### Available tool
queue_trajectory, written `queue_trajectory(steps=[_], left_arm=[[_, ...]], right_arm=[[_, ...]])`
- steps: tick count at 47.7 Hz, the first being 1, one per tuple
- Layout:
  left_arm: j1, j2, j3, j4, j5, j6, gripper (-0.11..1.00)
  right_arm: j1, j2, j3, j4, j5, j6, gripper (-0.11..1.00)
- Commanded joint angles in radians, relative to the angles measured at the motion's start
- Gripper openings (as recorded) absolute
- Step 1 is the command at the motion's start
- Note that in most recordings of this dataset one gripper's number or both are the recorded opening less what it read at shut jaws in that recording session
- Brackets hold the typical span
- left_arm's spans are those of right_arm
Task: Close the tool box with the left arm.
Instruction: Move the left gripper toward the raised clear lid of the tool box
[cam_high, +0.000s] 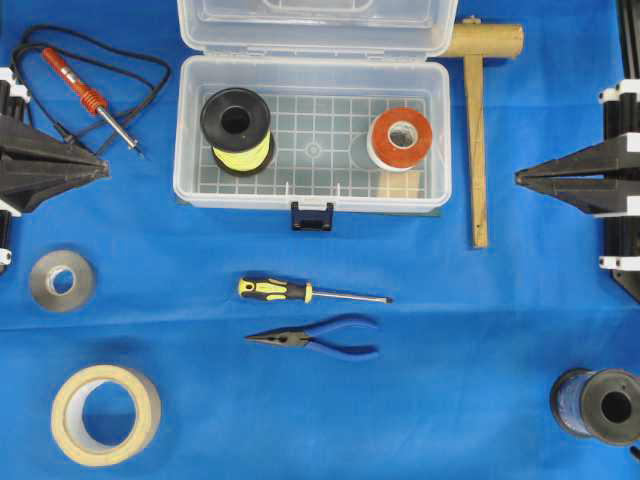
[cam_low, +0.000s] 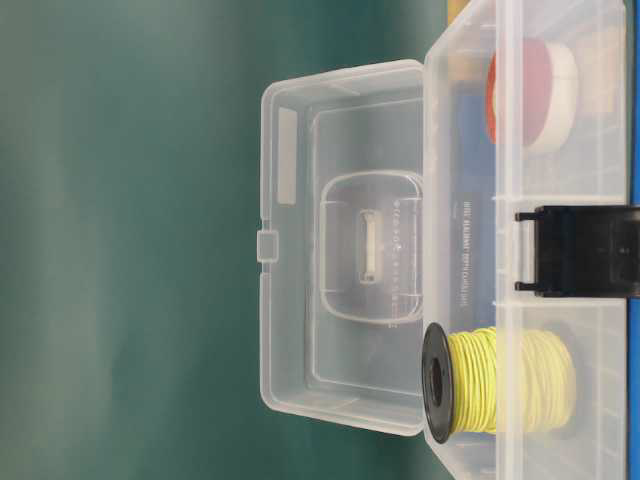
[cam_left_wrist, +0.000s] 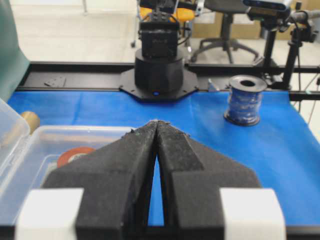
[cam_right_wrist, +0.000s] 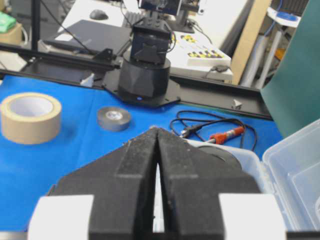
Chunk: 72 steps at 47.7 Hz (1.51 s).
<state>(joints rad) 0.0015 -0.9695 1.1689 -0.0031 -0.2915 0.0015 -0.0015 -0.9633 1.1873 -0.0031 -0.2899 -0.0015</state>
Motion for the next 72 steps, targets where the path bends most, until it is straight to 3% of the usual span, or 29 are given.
queue_trajectory(steps=[1,9,22,35,40,48,53,62,72], left_arm=[[-0.005,0.017,-0.029,-0.023,-0.006,0.014,0.00],[0.048,0.051,-0.101,-0.029,0.052,0.021,0.00],[0.288,0.186,-0.337,-0.026,0.334,0.032,0.00],[0.474,0.371,-0.531,-0.026,0.512,0.160,0.02],[0.532,0.462,-0.591,-0.026,0.532,0.215,0.21],[0.607,0.595,-0.695,-0.011,0.555,0.224,0.70],[0.638,0.686,-0.770,0.002,0.575,0.225,0.91],[0.666,0.830,-0.868,0.003,0.603,0.225,0.92],[0.678,0.942,-0.910,0.003,0.603,0.224,0.92]], right_arm=[[-0.005,0.003,-0.041,0.002,-0.006,-0.002,0.00],[-0.014,0.005,-0.063,0.000,0.011,0.000,0.00],[-0.037,0.011,-0.064,0.002,0.034,0.002,0.00],[-0.044,0.034,-0.057,0.002,0.064,0.002,0.00],[-0.049,0.037,-0.057,0.002,0.075,0.002,0.00],[-0.057,0.038,-0.055,0.002,0.101,0.002,0.00],[-0.061,0.044,-0.054,0.002,0.109,0.002,0.00],[-0.077,0.060,-0.049,0.002,0.115,0.002,0.00],[-0.091,0.071,-0.048,0.002,0.117,0.002,0.00]])
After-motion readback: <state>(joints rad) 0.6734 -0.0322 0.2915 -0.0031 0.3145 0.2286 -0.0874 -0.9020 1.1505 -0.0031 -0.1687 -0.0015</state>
